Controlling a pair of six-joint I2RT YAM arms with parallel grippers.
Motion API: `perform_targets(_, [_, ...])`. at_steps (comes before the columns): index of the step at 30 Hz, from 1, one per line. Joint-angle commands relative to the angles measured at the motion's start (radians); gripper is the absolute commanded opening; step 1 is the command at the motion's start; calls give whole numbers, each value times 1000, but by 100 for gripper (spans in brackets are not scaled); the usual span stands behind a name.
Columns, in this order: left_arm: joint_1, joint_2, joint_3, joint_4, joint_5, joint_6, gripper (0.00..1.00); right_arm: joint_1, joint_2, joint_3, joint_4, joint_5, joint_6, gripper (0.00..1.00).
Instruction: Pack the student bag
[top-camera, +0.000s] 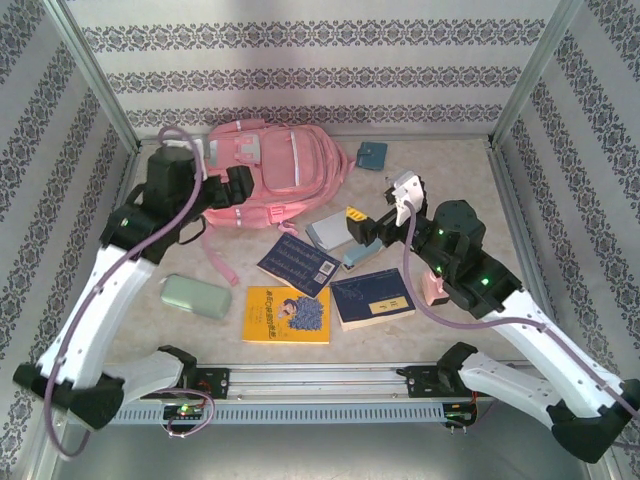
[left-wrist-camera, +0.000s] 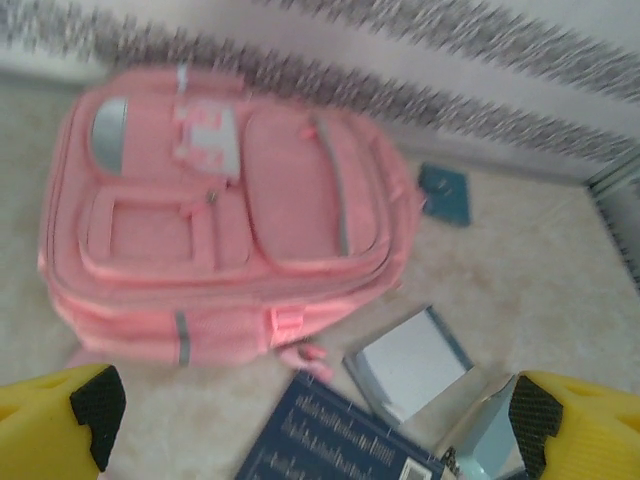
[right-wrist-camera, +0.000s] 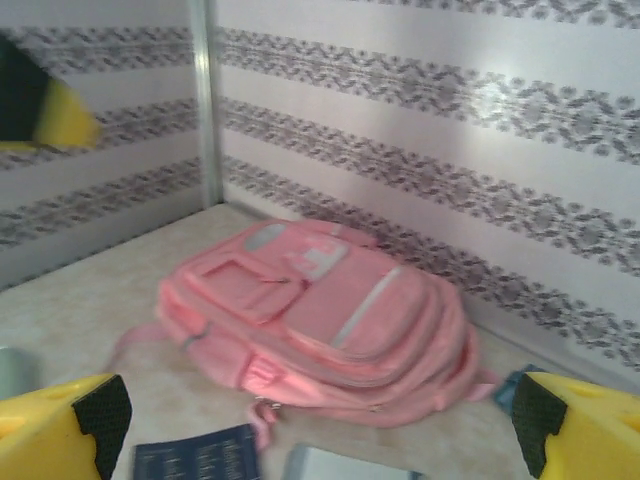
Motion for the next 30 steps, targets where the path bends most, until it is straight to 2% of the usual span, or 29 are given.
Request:
perform_targets(1, [4, 77, -24, -152, 82, -136, 99, 16, 6, 151, -409, 215, 322, 98])
perform_targets(2, [3, 83, -44, -103, 102, -152, 99, -8, 13, 207, -525, 219, 397, 98])
perform_targets(5, [5, 88, -88, -14, 33, -213, 99, -182, 33, 253, -590, -117, 429, 98])
perform_targets(7, [7, 121, -52, -48, -23, -226, 99, -277, 26, 226, -581, -218, 487, 98])
perform_targets(9, [12, 144, -29, -62, -55, -211, 99, -289, -15, 190, -571, -122, 534, 98])
perform_targets(10, [23, 145, -46, -9, -13, -164, 99, -315, -16, 198, -597, -131, 546, 98])
perform_targets(12, [40, 165, -58, 44, 26, -124, 99, -360, 41, 263, -732, -164, 557, 98])
perform_targets(15, [67, 266, 4, 31, 102, -102, 99, -351, 109, 337, -911, -82, 522, 98])
perform_targets(17, [68, 344, 62, 20, 149, -64, 99, -382, 50, 274, -917, 49, 631, 98])
perform_targets(18, [68, 363, 71, 36, 174, -49, 99, -416, 7, 223, -900, 50, 681, 98])
perform_targets(19, [68, 381, 78, 59, 188, -42, 99, -458, -42, 156, -845, -9, 697, 98])
perform_targets(22, [68, 450, 126, 119, 234, -26, 100, -446, -12, 129, -835, -119, 672, 96])
perform_targets(23, [69, 487, 159, 125, 257, -25, 100, -436, 0, 131, -841, -105, 688, 97])
perform_targets(27, [68, 625, 259, 205, 344, -62, 91, -431, 44, 145, -858, -100, 679, 98])
perform_targets(30, [68, 730, 319, 279, 386, -98, 85, -424, 114, 153, -851, -238, 618, 98])
